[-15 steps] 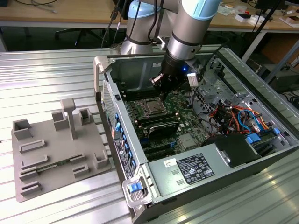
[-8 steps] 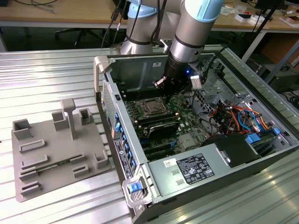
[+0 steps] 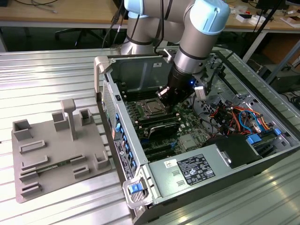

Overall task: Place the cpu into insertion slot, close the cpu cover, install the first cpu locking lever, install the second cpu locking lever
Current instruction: 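Install the second cpu locking lever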

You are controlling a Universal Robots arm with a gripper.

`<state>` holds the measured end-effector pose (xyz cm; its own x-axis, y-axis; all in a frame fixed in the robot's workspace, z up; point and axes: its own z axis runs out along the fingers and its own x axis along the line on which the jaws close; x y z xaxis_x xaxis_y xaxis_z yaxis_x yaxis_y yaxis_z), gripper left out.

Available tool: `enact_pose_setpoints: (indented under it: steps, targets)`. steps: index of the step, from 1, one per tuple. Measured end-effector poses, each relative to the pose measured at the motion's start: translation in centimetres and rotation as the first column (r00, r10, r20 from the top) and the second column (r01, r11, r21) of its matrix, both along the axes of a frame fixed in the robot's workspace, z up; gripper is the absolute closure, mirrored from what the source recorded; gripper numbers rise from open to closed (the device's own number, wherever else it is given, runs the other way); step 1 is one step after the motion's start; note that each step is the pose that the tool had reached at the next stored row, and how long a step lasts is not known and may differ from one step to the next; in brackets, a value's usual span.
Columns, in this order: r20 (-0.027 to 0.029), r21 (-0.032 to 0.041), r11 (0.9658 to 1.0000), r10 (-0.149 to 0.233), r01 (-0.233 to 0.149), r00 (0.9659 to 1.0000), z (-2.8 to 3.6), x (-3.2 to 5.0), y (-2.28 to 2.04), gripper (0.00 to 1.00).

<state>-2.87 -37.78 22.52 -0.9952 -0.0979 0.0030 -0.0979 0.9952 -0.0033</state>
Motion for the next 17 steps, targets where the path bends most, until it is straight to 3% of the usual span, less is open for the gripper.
enact_pose_setpoints:
  steps: [3,6,9,17]
  targets:
    - [0.0001,0.0001,1.0000,0.000,0.000,1.0000,-0.32,0.21,-0.37,0.89]
    - [0.0000,0.0001,1.0000,0.000,0.000,1.0000,-0.37,0.22,-0.35,0.89]
    - [0.0001,0.0004,1.0000,0.000,0.000,1.0000,-0.40,0.22,0.29,0.89]
    - [0.0001,0.0028,1.0000,0.000,0.000,1.0000,-0.82,0.23,0.49,0.89]
